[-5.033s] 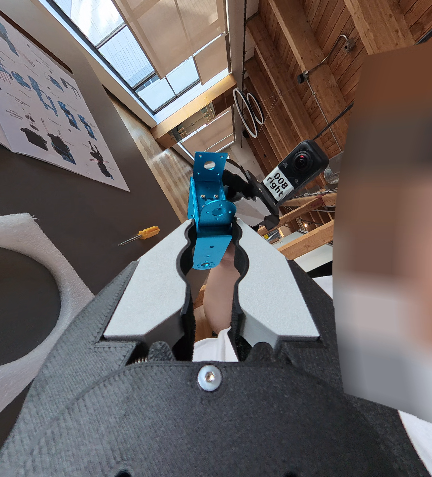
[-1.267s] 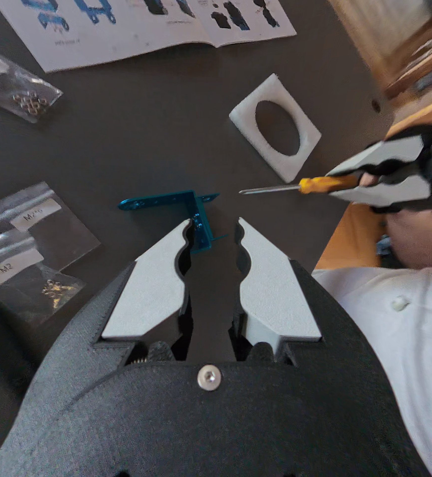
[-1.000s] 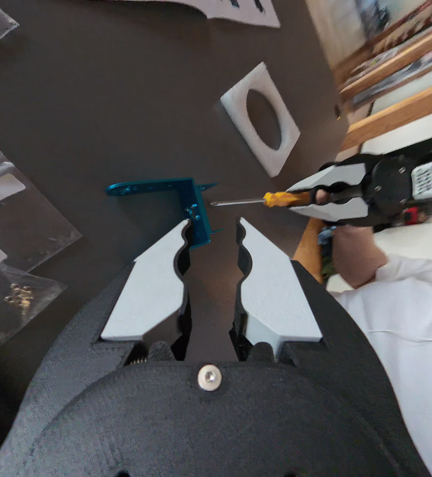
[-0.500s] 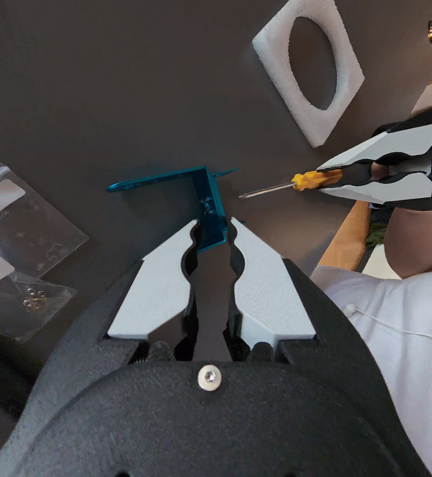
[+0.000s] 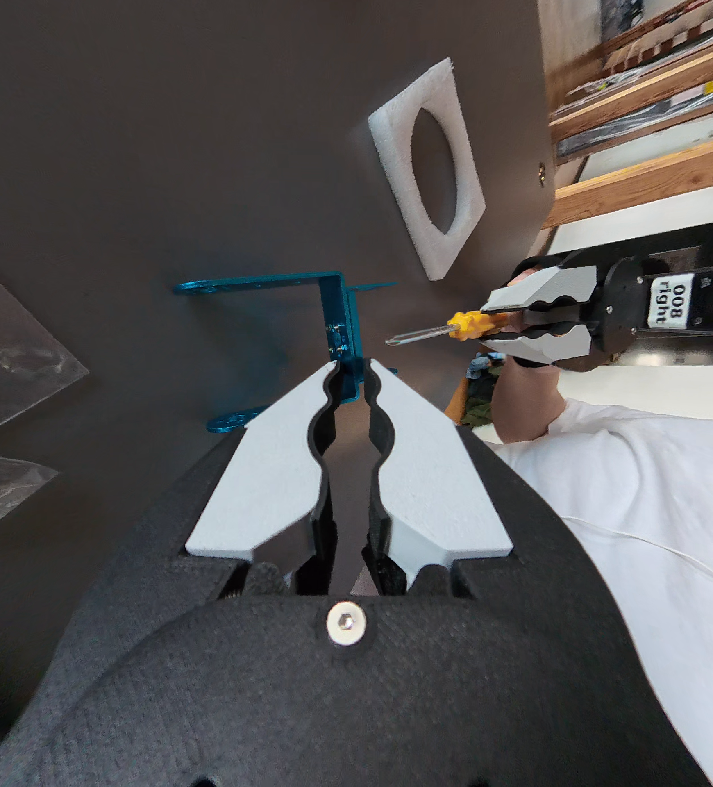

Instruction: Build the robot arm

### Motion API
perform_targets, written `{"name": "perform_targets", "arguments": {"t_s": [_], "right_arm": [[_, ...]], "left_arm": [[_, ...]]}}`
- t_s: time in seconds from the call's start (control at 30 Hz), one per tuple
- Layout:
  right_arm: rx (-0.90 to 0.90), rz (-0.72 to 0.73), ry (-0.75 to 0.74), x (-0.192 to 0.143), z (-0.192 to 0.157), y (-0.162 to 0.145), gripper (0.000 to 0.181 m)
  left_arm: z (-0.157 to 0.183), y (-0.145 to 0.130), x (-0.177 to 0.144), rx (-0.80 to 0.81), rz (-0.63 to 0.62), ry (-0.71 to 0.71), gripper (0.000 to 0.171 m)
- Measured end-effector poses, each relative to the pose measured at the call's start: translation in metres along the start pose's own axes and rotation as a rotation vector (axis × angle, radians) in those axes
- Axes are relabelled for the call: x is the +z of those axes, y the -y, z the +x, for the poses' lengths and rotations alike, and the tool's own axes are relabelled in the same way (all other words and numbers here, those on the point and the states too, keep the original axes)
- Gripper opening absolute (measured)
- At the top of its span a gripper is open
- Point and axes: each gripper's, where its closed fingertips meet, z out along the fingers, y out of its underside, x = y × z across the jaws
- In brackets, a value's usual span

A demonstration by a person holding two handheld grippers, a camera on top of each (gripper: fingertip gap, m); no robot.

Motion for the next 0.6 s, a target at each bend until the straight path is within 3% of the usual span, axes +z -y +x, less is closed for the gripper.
{"name": "perform_targets", "arguments": {"t_s": [0.6], "right_arm": [[-0.054,-0.048,-0.012,0.0072,0.0019,-0.0011,0.014]], "left_arm": [[0.0032,0.0027,0.0000,-0.015,-0.009,-0.063,0.008]]}}
